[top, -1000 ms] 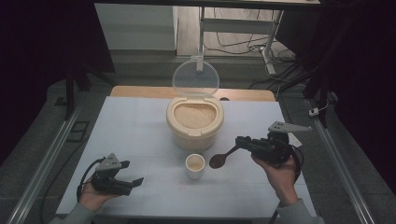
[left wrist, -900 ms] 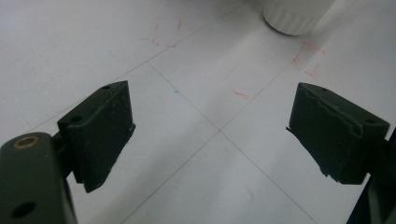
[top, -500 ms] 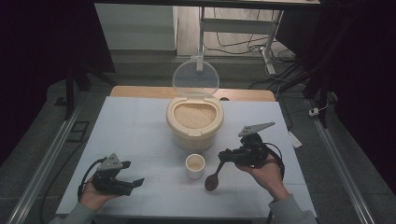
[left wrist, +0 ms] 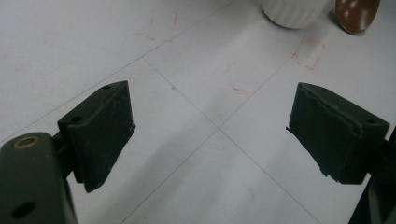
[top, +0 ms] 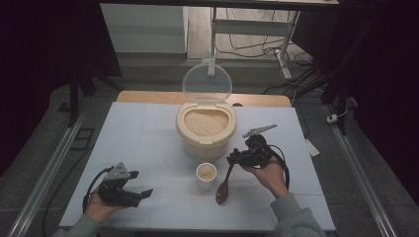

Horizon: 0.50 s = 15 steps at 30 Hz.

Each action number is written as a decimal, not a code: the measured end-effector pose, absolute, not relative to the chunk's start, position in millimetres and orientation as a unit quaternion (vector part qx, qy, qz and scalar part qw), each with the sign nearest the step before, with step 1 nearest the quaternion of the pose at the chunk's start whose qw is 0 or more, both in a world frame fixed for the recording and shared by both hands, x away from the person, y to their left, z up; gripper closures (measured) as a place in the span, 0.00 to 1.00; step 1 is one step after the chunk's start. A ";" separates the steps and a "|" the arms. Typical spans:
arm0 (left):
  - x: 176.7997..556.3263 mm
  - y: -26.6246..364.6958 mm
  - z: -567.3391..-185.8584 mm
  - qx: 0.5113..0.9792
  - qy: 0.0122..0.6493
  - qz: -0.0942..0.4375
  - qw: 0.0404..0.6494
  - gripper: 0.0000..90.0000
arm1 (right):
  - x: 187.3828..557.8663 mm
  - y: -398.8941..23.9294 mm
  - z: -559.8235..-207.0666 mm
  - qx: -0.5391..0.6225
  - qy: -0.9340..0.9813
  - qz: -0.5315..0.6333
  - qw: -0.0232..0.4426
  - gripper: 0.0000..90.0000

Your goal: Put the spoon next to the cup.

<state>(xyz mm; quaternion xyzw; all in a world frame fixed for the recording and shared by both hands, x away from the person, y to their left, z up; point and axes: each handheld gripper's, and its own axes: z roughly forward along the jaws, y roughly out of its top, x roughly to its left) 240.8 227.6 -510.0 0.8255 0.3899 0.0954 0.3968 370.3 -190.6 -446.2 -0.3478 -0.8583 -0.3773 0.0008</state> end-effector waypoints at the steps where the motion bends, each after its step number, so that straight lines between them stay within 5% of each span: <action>1: 241.5 228.1 -510.5 0.826 0.390 0.095 0.396 0.15 | 372.5 -191.7 -451.5 -0.352 -0.857 -0.376 -0.007 0.75; 15: 244.2 229.9 -510.9 0.823 0.394 0.096 0.396 0.15 | 384.7 -203.7 -505.1 -0.416 -0.831 -0.360 -0.086 0.55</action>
